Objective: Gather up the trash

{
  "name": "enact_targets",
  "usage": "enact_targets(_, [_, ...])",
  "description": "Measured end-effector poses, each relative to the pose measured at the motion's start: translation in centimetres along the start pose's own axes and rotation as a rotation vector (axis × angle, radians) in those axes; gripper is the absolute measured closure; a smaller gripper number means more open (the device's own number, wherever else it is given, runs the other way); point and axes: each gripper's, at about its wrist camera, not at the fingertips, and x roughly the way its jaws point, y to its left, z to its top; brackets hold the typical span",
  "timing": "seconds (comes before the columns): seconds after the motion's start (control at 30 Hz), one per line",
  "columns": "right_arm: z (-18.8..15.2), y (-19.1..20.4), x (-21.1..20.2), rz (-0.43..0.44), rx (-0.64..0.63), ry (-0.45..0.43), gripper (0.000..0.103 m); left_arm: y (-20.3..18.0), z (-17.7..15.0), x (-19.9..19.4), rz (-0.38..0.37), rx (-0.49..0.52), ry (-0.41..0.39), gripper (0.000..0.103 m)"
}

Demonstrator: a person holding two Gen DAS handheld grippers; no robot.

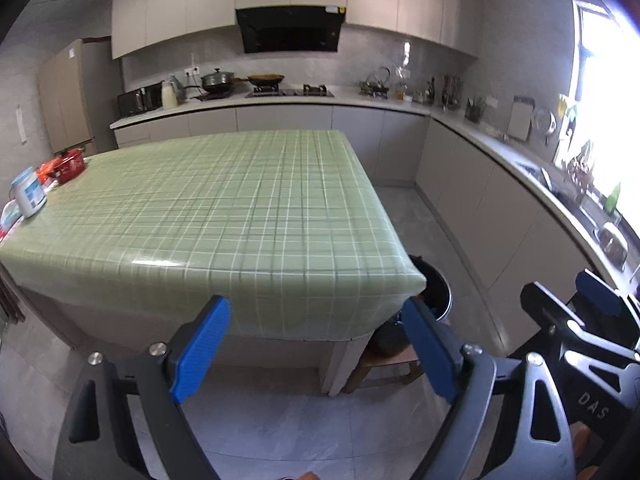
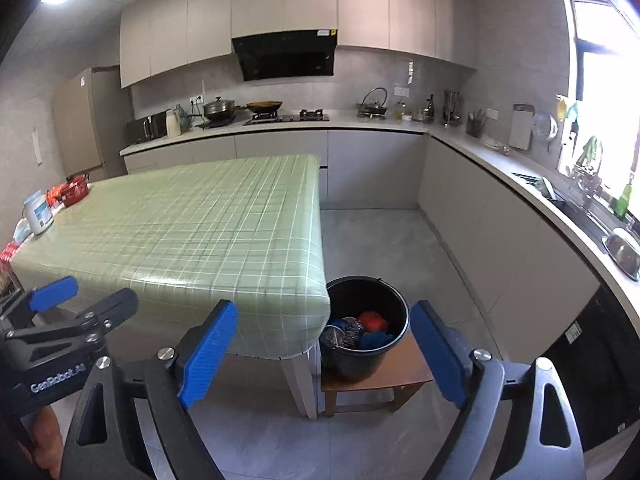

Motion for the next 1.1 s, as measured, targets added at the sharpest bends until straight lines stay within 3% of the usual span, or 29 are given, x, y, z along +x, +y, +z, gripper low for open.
enact_targets(0.17, [-0.9,-2.5,-1.6,0.022,0.036,0.015,0.013,-2.0,-0.4,-1.6,0.022,-0.021,-0.044,0.014])
enact_targets(0.5, [-3.1,-7.6,-4.0,0.046,0.053,0.021,0.012,-7.3,-3.4,-3.8,0.011,-0.02,-0.041,0.012])
enact_targets(1.1, [-3.6,-10.0,-5.8,0.083,0.05,0.001,0.012,-8.7,-5.7,-6.1,0.128,-0.031,-0.087,0.011])
